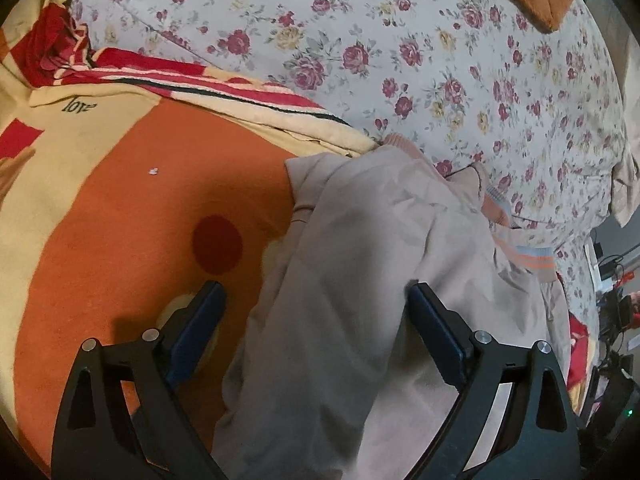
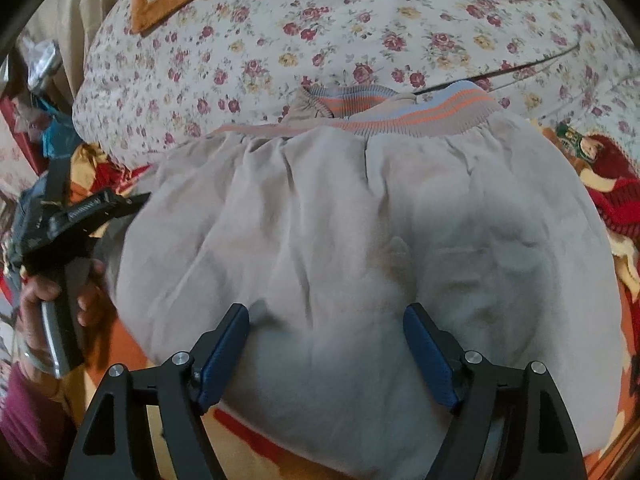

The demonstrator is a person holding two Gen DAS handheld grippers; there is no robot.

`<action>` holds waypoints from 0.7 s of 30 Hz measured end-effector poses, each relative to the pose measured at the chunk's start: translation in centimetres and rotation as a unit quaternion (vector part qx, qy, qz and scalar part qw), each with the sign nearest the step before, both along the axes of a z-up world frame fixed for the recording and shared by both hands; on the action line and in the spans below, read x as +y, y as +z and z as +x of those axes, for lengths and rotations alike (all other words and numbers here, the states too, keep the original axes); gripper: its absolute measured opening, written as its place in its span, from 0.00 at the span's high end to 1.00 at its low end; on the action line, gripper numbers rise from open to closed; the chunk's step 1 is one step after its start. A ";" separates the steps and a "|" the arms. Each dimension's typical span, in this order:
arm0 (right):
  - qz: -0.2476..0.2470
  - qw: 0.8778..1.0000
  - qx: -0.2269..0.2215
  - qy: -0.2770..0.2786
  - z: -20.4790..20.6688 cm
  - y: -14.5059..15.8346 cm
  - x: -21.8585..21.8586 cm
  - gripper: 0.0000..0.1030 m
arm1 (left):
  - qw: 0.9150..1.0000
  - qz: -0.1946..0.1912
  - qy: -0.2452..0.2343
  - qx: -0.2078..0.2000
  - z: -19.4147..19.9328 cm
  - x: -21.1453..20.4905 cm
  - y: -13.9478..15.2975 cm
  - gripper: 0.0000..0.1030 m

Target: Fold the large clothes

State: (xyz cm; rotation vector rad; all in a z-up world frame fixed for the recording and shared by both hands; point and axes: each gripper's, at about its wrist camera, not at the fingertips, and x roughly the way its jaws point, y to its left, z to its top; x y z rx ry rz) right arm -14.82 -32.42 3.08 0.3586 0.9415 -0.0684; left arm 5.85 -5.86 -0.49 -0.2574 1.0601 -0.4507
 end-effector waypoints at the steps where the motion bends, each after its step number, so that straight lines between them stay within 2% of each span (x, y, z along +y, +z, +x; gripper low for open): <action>1: 0.003 1.000 0.000 0.001 -0.1 0.1 -0.1 0.25 | 1.000 -0.001 -0.001 0.001 0.1 -0.1 0.0 0.07; 4: 0.003 1.000 0.001 0.004 0.0 0.1 0.0 0.25 | 1.000 0.002 -0.011 -0.001 0.2 -0.6 -0.2 0.02; 8: -0.005 1.000 0.001 0.003 0.1 -0.1 0.4 0.23 | 0.999 0.024 -0.020 -0.010 -0.2 -1.2 -0.2 0.01; 14: 0.001 1.000 0.001 -0.004 0.1 -0.1 0.2 0.22 | 0.999 0.024 -0.020 -0.009 -0.2 -1.2 -0.2 0.01; 21: 0.010 0.999 -0.017 -0.033 -0.2 1.7 -0.8 0.23 | 0.999 0.034 -0.025 -0.009 -0.2 -1.4 -0.2 0.01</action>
